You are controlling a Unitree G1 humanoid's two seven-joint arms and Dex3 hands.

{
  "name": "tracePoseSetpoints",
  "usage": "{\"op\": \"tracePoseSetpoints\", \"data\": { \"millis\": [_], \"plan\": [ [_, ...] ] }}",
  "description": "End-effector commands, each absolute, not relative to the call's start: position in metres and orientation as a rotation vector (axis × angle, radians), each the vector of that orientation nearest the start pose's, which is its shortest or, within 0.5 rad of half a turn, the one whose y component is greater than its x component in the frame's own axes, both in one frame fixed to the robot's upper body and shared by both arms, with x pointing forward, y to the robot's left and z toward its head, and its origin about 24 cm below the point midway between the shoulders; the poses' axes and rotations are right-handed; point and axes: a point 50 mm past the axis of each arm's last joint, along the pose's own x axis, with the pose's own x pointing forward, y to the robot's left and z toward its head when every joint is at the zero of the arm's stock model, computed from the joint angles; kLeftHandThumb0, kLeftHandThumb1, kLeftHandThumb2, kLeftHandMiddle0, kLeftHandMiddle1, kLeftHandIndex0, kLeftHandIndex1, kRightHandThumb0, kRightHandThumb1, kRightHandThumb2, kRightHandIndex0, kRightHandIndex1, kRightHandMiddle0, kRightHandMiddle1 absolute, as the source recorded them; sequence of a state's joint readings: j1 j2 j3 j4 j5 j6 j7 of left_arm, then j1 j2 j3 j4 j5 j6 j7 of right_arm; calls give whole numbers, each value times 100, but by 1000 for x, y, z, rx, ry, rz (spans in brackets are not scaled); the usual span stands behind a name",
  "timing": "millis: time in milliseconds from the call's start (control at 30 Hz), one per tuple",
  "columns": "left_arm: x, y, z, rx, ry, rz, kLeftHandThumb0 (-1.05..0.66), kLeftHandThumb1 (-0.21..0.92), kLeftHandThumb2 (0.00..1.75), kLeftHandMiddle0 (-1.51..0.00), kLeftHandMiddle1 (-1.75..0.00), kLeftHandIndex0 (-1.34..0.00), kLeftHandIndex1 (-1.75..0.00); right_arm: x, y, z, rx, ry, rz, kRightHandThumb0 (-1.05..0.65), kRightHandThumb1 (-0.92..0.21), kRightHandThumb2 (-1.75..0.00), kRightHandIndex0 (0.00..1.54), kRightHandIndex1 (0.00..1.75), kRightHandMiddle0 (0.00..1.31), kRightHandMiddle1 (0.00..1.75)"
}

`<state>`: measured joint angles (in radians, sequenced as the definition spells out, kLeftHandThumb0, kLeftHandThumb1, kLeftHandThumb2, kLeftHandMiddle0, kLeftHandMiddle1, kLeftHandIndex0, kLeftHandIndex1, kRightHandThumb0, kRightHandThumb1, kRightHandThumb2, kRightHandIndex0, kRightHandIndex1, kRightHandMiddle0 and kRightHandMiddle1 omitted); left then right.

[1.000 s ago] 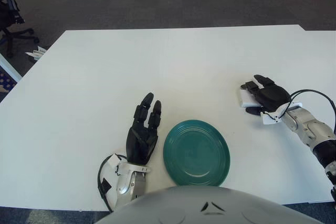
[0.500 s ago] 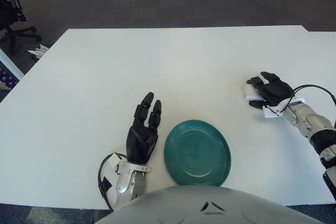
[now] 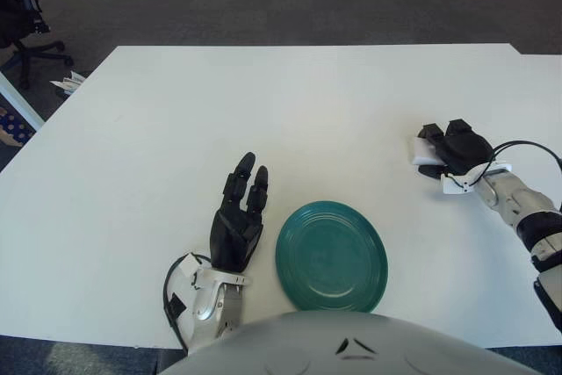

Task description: Put the charger into the plate.

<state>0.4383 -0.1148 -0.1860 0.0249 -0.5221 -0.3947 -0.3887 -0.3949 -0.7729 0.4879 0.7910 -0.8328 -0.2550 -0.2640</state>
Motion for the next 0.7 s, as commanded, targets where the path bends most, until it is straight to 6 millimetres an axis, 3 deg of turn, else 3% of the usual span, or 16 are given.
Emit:
{"op": "tracePoseSetpoints", "data": {
  "millis": [0,667],
  "plan": [
    [156,105,-11,-665,-33,-163,-105,92,113,-8,0,0,-35,263,-298,-10,-1720,282,460,-40,-64,-90,68,175,37,175],
    [160,106,-14,-692,-28,-176,-105,92,113,-9,0,0,-38,267,-296,2,-1746,246,486,-40,-62,-93,72,175,39,175]
  ]
}}
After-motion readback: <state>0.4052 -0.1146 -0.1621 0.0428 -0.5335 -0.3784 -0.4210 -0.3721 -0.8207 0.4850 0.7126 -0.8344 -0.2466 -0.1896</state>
